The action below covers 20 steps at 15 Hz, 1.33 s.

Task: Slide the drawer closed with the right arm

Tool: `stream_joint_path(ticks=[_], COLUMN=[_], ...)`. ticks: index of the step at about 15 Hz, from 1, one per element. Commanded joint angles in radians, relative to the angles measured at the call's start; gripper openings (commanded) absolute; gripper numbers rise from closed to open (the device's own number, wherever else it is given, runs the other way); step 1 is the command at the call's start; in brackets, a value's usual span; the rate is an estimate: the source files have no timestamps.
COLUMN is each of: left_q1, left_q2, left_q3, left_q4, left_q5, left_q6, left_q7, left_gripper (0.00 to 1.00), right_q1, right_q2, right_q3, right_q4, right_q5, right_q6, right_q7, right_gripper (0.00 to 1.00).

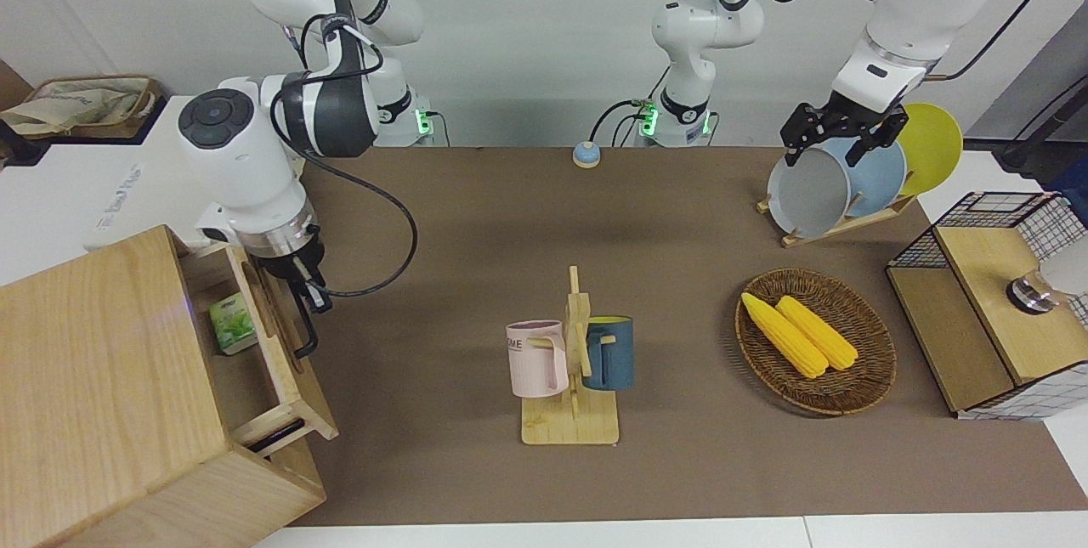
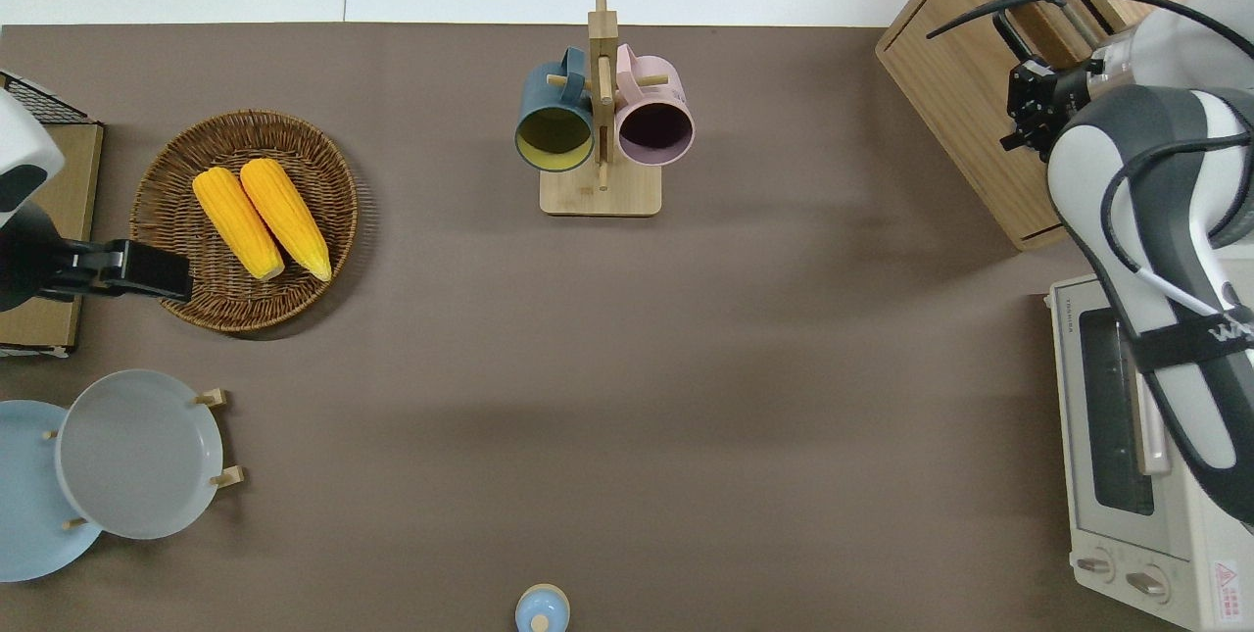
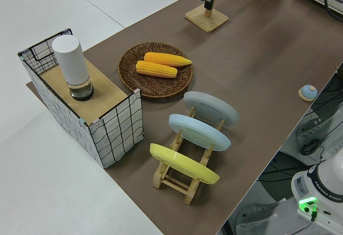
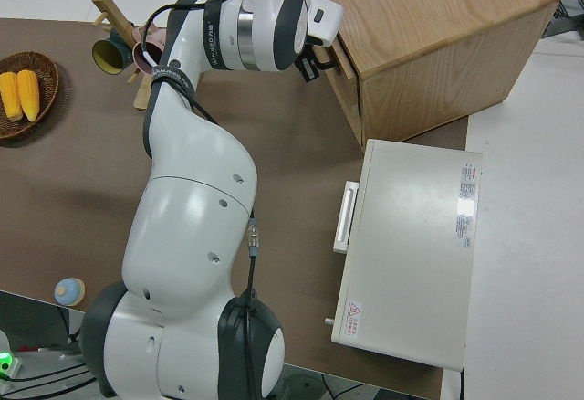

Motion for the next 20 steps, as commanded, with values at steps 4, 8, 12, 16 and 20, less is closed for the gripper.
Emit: stream_joint_path(ticks=[4, 8, 12, 16, 20], left_q1=[0.004, 0.004, 0.004, 0.004, 0.004], left_q2=[0.011, 0.011, 0.011, 0.011, 0.011], left_q3=[-0.006, -0.006, -0.006, -0.006, -0.006], left_q4=[0.026, 0.026, 0.024, 0.024, 0.024], left_q5=[0.017, 0.017, 0.017, 0.017, 0.017], left_q6=[-0.020, -0.020, -0.020, -0.020, -0.020], left_q7=[0.010, 0.010, 0.010, 0.010, 0.010], left_gripper=[0.99, 0.99, 0.99, 0.99, 0.99], right_q1=[-0.055, -0.045, 0.004, 0.096, 0.170], right_q2=[0.026, 0.025, 0.020, -0.026, -0.098], right_q3=[0.020, 0.020, 0.022, 0.022, 0.022], right_q4=[0.033, 0.033, 0.030, 0.022, 0.018], right_q5=[-0.007, -0.007, -0.005, -0.002, -0.001], right_q6=[0.023, 0.017, 0.004, -0.038, -0.175], right_q7=[-0.066, -0.063, -0.063, -0.066, -0.212], right_gripper=[0.000, 0.000, 0.000, 0.000, 0.000])
